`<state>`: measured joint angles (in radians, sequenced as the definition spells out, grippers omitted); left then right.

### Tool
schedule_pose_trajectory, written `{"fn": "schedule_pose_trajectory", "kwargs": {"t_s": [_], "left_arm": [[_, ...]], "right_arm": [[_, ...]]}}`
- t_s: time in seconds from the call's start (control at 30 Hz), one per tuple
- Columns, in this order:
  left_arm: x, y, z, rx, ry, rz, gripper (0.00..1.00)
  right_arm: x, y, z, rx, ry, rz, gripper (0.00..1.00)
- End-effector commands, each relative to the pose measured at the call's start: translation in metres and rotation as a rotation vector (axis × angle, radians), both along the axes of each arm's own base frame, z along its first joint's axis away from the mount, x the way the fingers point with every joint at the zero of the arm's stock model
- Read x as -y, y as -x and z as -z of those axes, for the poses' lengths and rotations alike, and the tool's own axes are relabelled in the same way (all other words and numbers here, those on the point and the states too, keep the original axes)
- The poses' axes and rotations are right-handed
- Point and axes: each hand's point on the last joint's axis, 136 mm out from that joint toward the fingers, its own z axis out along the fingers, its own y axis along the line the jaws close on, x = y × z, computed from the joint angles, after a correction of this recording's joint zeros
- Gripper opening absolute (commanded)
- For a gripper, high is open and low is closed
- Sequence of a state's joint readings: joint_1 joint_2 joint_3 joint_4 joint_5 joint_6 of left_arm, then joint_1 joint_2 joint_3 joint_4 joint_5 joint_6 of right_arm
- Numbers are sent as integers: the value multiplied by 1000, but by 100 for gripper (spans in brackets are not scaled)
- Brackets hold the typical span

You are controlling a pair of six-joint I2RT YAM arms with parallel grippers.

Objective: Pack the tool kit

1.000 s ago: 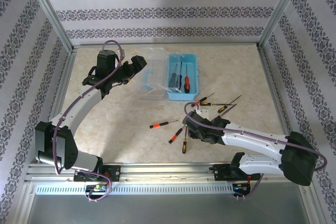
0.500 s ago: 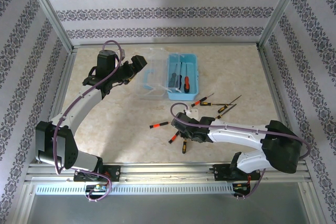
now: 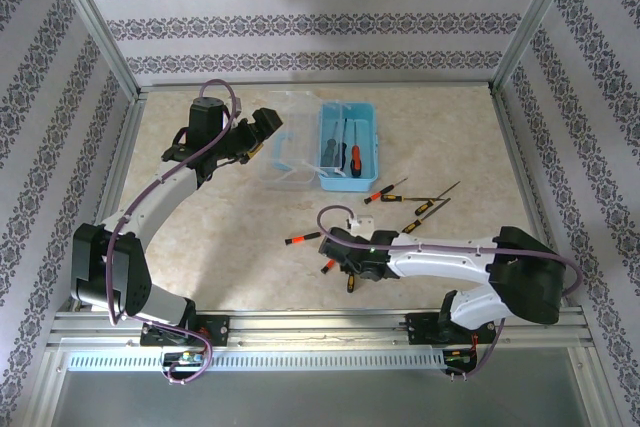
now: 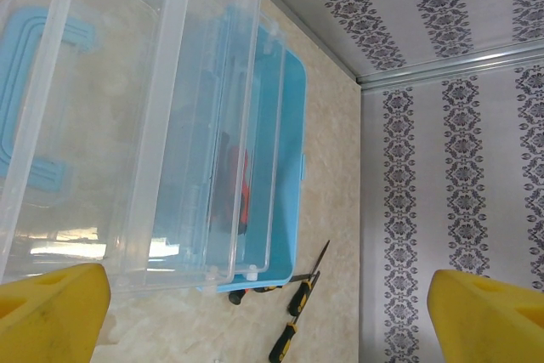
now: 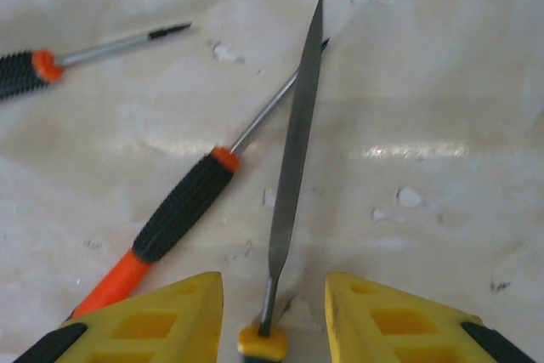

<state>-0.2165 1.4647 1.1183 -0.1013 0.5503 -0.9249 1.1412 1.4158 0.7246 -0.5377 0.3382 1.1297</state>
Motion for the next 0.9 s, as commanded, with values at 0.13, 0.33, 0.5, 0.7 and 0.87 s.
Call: {"fn": "schedule_pose_trajectory", "kwargs": {"t_s": [0.13,0.33,0.5,0.7,0.87], "left_arm": [[10,0,-2,18,19,25,96],[10,0,-3,21,17,26,96],[10,0,-2,20,17,25,96],[10,0,-2,20,15,25,96],[10,-1,2,11,12,26,96]], "right_arm": [[-1,19,17,-39,43,69,38],[0,26,33,-64,54,105,34],[9,26,34,-49,53,141,24],[30,21,29,15,34,217,14],[35,15,24,35,46,210,10]]}}
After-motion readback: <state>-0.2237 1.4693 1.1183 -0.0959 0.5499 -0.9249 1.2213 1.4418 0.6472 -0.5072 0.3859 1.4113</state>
